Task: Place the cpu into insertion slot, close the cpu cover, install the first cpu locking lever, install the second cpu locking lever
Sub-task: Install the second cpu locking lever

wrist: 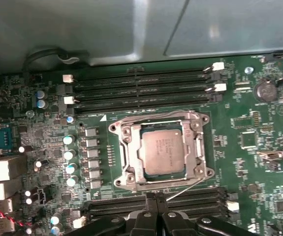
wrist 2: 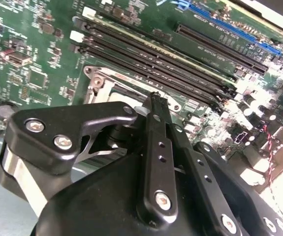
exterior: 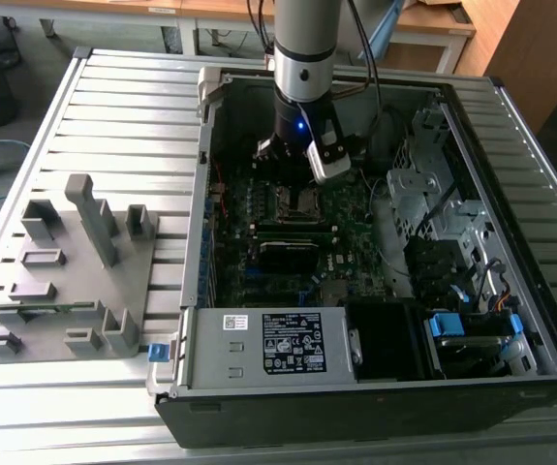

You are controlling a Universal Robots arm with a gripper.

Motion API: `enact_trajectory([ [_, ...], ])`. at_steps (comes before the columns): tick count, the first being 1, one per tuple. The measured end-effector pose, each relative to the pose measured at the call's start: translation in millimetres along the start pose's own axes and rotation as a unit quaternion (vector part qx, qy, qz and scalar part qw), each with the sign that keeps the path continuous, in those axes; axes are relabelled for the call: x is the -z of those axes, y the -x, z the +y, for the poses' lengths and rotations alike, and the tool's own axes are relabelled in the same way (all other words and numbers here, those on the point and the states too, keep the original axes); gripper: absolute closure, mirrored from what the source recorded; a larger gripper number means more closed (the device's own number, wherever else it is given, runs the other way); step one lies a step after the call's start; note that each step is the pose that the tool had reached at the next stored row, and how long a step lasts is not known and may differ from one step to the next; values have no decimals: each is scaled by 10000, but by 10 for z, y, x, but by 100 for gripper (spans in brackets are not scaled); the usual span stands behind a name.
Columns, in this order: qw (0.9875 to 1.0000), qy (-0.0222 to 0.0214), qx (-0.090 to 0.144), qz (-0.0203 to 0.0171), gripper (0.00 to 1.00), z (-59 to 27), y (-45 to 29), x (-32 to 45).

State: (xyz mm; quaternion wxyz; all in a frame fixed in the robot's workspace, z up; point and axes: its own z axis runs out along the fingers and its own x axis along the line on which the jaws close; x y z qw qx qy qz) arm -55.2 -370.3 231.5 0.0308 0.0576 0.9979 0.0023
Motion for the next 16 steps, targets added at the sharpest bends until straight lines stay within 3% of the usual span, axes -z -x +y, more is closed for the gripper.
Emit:
enact_trajectory([
  [5, 10000, -1, 0, 0, 90, -10, -80, -48],
  [16, 10000, 0, 0, 1, 90, -66, -84, -79],
])
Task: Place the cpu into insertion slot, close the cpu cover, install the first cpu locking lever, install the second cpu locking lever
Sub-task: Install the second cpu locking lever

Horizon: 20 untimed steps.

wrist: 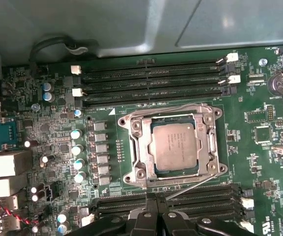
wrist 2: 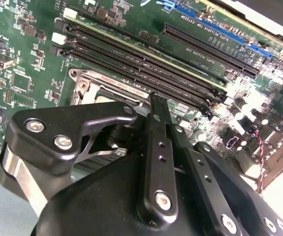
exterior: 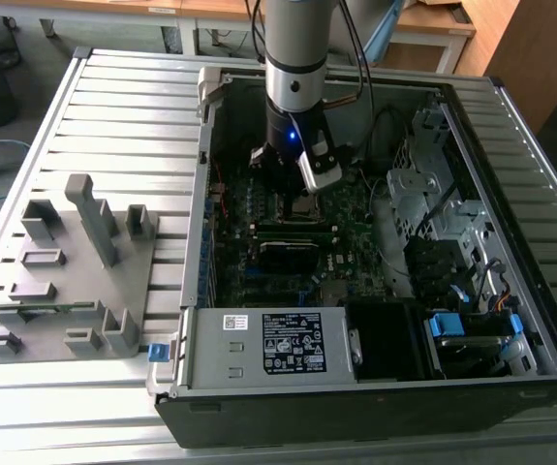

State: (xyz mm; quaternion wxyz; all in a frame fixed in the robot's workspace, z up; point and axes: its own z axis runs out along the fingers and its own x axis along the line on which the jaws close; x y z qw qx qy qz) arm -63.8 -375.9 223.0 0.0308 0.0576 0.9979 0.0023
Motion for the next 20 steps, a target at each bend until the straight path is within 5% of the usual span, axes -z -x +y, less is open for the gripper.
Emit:
enact_trajectory([
  [6, 10000, 2, 4, 0, 90, -6, -8, -65],
  [20, 10000, 4, 3, -5, 90, -5, -14, -82],
])
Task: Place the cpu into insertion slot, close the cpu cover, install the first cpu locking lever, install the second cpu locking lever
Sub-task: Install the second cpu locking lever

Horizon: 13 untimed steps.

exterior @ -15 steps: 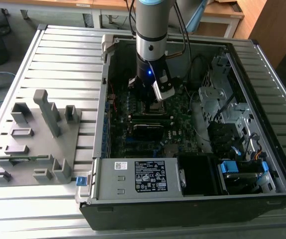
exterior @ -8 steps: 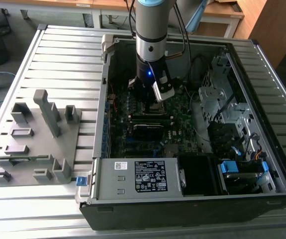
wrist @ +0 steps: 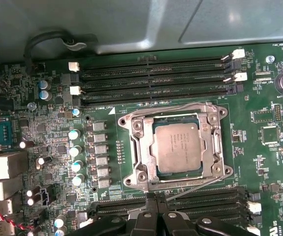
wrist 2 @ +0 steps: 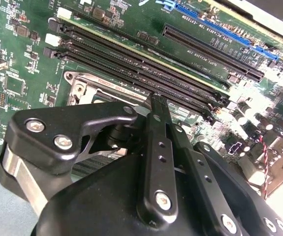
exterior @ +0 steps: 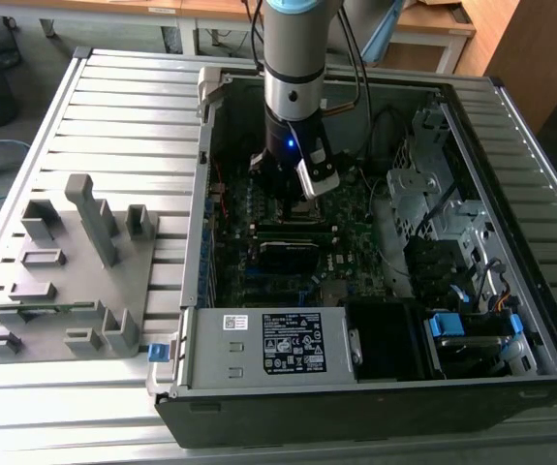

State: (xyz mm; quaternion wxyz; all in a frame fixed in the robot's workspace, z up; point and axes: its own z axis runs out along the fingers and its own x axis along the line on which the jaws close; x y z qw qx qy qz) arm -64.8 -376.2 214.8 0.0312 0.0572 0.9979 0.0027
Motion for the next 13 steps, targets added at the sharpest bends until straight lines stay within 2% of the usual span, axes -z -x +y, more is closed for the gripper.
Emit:
enact_trajectory([
  [8, 10000, 0, 0, -11, 90, -4, -32, -95],
  [13, 10000, 2, 0, -11, 90, 3, -41, -112],
])
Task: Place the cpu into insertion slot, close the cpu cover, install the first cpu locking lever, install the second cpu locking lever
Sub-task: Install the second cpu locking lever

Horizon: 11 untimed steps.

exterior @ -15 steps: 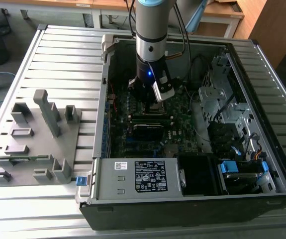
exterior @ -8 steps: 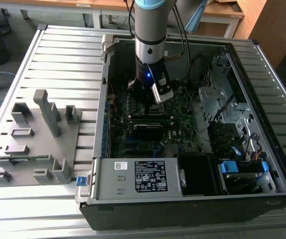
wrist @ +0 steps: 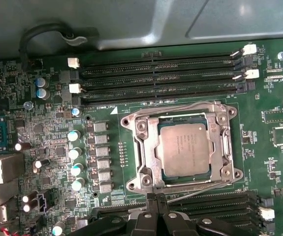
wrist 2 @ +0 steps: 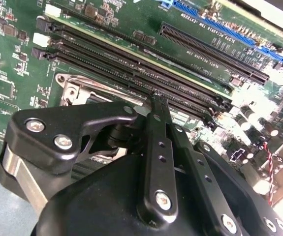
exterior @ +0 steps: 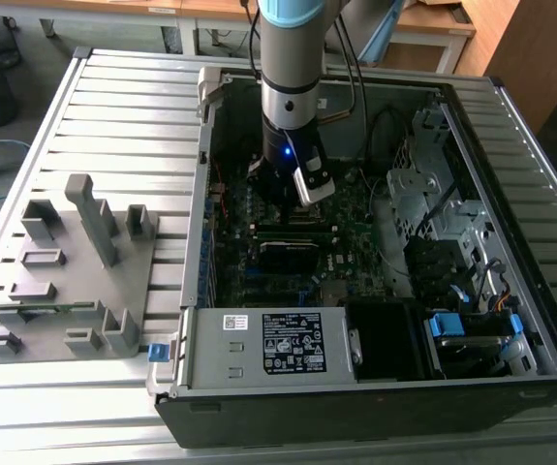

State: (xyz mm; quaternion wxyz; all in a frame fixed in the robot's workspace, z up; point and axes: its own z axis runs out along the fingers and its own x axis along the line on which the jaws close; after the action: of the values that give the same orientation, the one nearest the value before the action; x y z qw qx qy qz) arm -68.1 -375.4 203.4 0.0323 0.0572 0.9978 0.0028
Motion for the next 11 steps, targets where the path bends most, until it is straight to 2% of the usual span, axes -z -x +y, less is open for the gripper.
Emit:
enact_trajectory([
  [5, 10000, 0, -2, -1, 90, 50, -6, -2],
  [11, 10000, 8, -4, -10, 90, 55, -32, -9],
])
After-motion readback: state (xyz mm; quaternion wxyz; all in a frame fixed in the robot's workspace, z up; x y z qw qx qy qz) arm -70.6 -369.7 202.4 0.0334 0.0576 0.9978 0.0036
